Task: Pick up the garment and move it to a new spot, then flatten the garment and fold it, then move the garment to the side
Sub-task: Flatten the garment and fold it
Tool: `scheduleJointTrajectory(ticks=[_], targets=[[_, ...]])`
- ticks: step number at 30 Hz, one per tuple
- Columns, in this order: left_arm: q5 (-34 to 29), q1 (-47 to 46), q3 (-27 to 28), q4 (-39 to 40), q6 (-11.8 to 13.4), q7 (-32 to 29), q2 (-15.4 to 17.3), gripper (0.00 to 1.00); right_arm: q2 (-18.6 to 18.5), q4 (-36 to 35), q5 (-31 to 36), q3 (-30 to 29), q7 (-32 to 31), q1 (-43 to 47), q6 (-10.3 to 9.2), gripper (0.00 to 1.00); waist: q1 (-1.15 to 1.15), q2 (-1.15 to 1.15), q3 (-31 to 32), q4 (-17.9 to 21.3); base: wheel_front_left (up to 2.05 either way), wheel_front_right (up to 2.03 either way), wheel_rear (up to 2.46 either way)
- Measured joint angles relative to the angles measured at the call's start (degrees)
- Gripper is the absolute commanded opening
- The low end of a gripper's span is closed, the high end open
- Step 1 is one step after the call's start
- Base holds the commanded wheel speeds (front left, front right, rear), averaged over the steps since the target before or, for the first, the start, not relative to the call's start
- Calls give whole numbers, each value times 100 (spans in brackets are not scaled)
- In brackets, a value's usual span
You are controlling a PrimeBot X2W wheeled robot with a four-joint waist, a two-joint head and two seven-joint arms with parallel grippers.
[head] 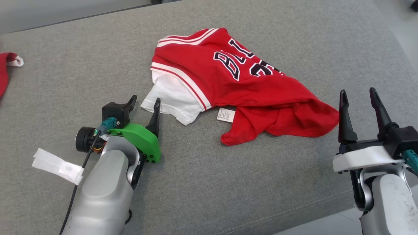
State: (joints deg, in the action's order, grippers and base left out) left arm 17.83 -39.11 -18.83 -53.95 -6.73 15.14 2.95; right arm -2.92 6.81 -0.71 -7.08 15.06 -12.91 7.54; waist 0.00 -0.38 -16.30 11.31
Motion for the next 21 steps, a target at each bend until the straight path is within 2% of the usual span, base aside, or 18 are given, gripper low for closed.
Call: scheduleJointTrajectory(ticks=[5, 6, 8, 9, 14, 18, 21], targets=[[191, -204, -207, -434, -56, -43, -2, 100, 0, -11, -24, -33, 0, -20, 0, 100, 0, 0, -187, 196, 0, 0, 0], [232, -260, -249, -494, -57, -38, -2, 90, 0, -12, -27, -35, 0, -29, 0, 100, 0, 0, -214, 223, 0, 0, 0], [300, -334, -386, -542, -57, -35, -2, 23, 1, -30, -30, -53, 0, -37, 0, 100, 0, 0, -262, 264, 0, 0, 0], [353, -343, -456, -526, -57, -19, 7, 2, 1, -49, -30, -75, 0, -37, 0, 100, 0, 0, -280, 276, 0, 0, 0], [605, -298, -572, -170, -58, -12, 2, 0, 2, -94, -20, -227, 0, -26, 0, 100, 0, 0, -278, 201, 0, 0, 0], [588, -145, -371, 410, -48, 1, 70, 0, 1, -101, -10, -353, 0, 13, 0, 100, 0, 0, -233, 85, 0, 0, 0], [415, 197, -110, 1082, 98, 1, 126, 0, 3, -91, 8, -445, 0, 76, 0, 100, 0, 0, -178, -55, 0, 0, 0]])
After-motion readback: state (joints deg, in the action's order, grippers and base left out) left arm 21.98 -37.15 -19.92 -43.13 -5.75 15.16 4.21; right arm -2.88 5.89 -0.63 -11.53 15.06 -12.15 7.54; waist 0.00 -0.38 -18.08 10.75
